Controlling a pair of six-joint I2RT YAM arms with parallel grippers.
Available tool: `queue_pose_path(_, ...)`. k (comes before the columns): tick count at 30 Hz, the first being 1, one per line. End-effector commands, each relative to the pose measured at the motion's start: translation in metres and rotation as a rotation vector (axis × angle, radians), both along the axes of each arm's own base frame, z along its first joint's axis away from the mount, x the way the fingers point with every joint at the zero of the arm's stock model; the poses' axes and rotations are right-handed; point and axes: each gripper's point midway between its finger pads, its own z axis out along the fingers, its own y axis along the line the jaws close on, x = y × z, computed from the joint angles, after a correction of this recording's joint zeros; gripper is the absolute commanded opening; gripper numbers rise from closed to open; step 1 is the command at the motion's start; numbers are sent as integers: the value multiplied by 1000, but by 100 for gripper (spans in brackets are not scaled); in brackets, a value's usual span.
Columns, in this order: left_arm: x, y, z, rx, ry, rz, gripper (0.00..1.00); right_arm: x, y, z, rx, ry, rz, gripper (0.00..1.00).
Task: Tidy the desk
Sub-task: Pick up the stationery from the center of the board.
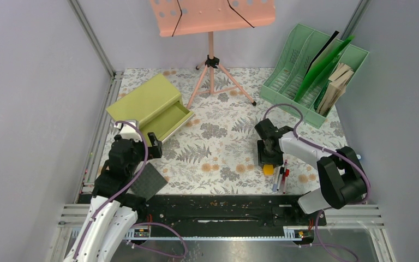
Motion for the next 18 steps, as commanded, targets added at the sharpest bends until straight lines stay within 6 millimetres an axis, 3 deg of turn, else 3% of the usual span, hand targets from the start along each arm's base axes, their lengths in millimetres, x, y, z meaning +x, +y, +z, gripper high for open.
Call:
queue_pose_path(1, 7, 1, 15, -3, -74, 12, 99, 10, 11, -6, 40, 21, 18, 52)
queue_pose_path(13, 8, 2, 14, 0, -69, 15, 99, 11, 12, -7, 53, 21, 12, 56)
queue_pose_path(18, 7, 1, 14, -1, -70, 14, 99, 11, 12, -7, 59, 16, 13, 37)
